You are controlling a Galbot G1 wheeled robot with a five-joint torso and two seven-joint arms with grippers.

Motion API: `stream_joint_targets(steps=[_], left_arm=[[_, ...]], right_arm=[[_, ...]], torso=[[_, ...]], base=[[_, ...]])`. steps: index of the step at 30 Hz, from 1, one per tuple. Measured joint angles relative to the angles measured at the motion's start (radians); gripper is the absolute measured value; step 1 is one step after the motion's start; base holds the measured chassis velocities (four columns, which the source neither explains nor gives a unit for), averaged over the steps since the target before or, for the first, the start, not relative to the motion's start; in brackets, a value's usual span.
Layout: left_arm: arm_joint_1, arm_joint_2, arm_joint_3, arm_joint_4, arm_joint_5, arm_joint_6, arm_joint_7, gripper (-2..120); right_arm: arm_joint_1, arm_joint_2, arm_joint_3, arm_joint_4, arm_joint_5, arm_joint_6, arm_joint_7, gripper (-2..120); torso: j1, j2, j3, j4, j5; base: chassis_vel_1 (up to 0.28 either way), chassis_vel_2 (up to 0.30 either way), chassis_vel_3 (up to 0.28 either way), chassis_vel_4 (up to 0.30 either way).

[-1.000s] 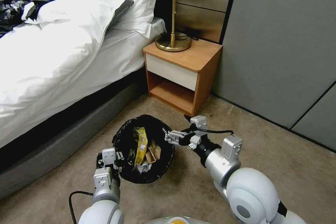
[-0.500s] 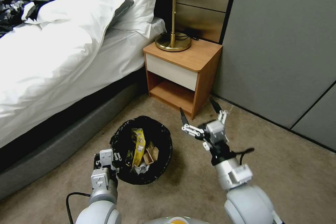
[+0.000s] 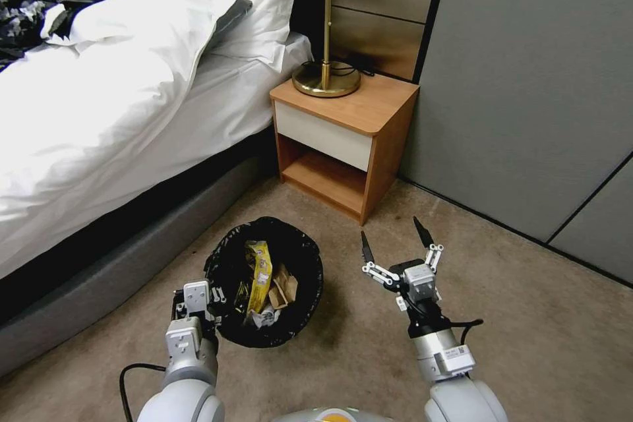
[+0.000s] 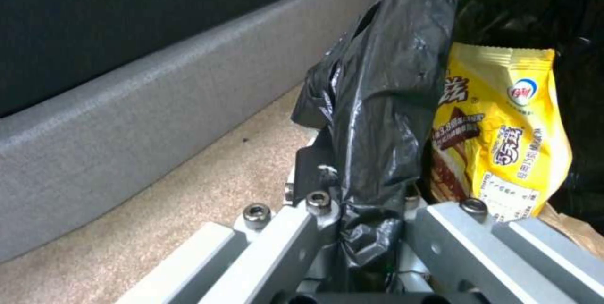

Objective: Pick up the trash bin, then pick up the garbage from the floor and place it into the trash bin.

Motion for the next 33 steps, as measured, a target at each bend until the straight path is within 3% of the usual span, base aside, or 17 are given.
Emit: stream_joint_targets(steps=[16, 33], left_arm=[[0.0, 0.0, 0.008, -0.006, 0.006, 0.003, 0.0, 0], [0.009, -0.003, 0.013, -0.013, 0.015, 0.005, 0.003, 0]], right_arm=[[0.035, 0.004, 0.014, -0.026, 0.052, 0.03, -0.029, 100], [0.049, 0.009, 0.016, -0.019, 0.071, 0.031, -0.027, 100]], torso=[[0.0, 0.0, 0.0, 0.0, 0.0], [0.0, 0.0, 0.0, 0.0001, 0.0]], base=[[0.027, 0.029, 0.035, 0.033], [0.107, 0.11, 0.109, 0.112]])
